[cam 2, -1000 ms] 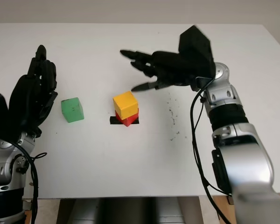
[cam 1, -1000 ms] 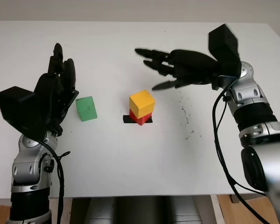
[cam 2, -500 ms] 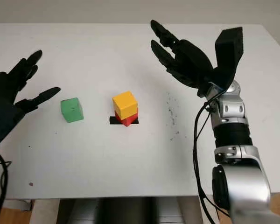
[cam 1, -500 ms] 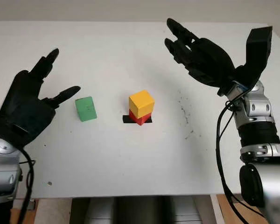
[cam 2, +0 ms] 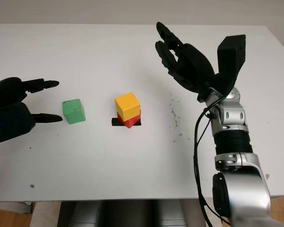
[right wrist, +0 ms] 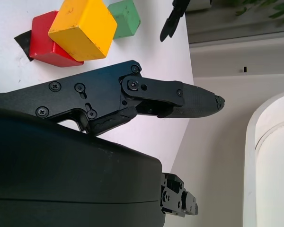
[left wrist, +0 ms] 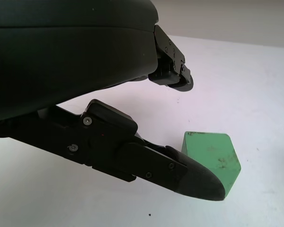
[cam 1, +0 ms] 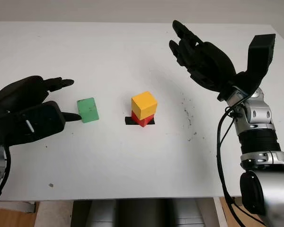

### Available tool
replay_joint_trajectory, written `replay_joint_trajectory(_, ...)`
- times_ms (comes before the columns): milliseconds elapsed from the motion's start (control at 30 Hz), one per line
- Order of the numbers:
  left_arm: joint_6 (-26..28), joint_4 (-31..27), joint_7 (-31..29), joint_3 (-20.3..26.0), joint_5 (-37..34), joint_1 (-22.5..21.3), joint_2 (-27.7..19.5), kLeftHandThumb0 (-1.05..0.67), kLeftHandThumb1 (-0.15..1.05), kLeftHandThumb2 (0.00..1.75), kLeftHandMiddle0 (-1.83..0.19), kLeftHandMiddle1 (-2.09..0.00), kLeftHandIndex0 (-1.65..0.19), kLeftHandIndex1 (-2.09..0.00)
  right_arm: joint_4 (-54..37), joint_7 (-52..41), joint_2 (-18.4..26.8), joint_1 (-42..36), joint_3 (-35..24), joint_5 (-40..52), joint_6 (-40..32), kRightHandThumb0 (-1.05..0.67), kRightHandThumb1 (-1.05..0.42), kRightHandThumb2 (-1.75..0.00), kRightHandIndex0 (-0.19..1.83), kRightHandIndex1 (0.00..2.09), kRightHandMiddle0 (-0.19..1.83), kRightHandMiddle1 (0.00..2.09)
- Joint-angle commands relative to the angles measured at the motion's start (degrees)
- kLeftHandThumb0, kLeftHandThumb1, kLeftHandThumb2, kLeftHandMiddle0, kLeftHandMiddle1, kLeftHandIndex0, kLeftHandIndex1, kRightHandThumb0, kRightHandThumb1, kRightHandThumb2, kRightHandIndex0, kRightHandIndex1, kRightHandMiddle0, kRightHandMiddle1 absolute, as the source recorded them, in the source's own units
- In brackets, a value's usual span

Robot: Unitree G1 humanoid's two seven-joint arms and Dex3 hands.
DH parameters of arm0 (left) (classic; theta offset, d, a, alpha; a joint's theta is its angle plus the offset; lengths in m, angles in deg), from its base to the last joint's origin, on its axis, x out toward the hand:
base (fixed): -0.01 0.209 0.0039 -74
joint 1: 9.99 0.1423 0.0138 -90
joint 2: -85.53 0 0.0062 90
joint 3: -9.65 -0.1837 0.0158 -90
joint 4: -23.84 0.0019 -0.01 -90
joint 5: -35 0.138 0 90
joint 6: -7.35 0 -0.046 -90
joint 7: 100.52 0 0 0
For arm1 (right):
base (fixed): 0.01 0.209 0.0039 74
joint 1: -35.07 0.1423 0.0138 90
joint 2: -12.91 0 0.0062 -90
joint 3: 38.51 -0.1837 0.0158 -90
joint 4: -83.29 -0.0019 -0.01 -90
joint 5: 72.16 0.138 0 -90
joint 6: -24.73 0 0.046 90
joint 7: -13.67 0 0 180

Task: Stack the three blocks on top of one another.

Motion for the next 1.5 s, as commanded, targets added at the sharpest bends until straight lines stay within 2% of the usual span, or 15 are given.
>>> replay_joint_trajectory(0,-0.74,0.71,-0.80,-1.16,0.34,-1.24,-0.51,-0.97,1.01,0.06,-0.13,-0.04,-0.28,-0.08,-1.90,0.31,-0.08,-0.11,0.02,0.00,-0.28,-0.67,-1.05,-0.49,-0.19,0.00,-0.19,0.00)
replay_joint_trajectory(633,-4.48,6.42,2.75,-6.23,4.18,-1.92,4.33,-0.92,0.98,0.05,-0.02,-0.04,-0.23,-0.05,-3.53,1.63,0.38,-1.40,-0.02,-0.02,-0.15,-0.65,-1.05,-0.50,-0.19,0.00,-0.19,0.00)
replay_joint_trajectory(1000,-10.53,10.83,13.22,-9.78,12.56,-0.97,6.70,-0.81,1.00,0.06,-0.05,-0.06,-0.30,-0.09,-4.57,1.91,0.30,-2.09,-0.73,0.79,-2.09,-0.64,-1.05,-0.50,-0.19,0.00,-0.19,0.00)
replay_joint_trajectory(1333,-13.42,12.64,16.04,-10.36,16.07,-0.53,7.48,-0.79,1.01,0.06,-0.07,-0.06,-0.38,-0.17,-5.46,1.75,0.20,-2.68,0.04,-0.29,-1.19,-0.62,-1.05,-0.50,-0.19,0.00,-0.19,0.00)
replay_joint_trajectory(1367,-13.72,12.80,16.30,-10.34,16.30,-0.51,7.50,-0.79,1.01,0.06,-0.08,-0.06,-0.34,-0.28,-5.49,1.82,0.17,-2.73,0.05,-0.32,-1.15,-0.62,-1.05,-0.50,-0.19,0.00,-0.19,0.00)
replay_joint_trajectory(1433,-14.19,13.08,16.67,-10.35,16.63,-0.44,7.63,-0.79,1.02,0.05,-0.09,-0.06,-0.10,-0.76,-5.71,2.38,-0.10,-2.93,-0.07,-0.23,-1.41,-0.62,-1.05,-0.49,-0.19,0.00,-0.18,0.01)
replay_joint_trajectory(1467,-14.18,13.13,16.59,-10.42,16.85,-0.45,7.68,-0.78,1.02,0.06,-0.09,-0.05,-0.05,-0.86,-5.82,2.54,-0.21,-3.03,-0.14,-0.10,-1.50,-0.62,-1.05,-0.48,-0.19,0.00,-0.18,0.01)
